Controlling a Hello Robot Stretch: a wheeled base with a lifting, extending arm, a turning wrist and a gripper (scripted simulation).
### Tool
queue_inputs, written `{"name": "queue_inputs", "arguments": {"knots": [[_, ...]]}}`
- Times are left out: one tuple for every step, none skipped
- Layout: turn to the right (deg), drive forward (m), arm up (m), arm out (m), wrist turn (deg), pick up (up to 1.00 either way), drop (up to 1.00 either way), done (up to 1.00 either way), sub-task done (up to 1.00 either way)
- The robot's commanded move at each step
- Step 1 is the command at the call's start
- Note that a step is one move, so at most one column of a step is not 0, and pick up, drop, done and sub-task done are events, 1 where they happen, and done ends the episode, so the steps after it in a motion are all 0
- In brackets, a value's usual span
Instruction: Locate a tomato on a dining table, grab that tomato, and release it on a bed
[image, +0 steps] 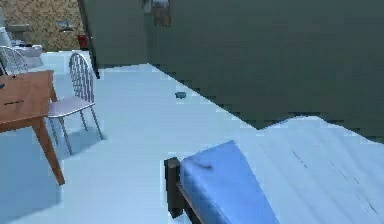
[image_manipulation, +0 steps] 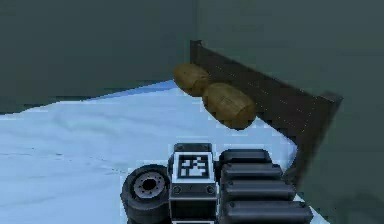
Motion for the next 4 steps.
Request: {"name": "queue_inputs", "arguments": {"knots": [[45.0,0.00,0.00,0.00,0.0,0.00,0.00,0.00,0.00],[0.0,0.20,0.00,0.00,0.0,0.00,0.00,0.00,0.00],[42.0,0.00,0.00,0.00,0.0,0.00,0.00,0.00,0.00],[-45.0,0.00,0.00,0.00,0.0,0.00,0.00,0.00,0.00]]}}
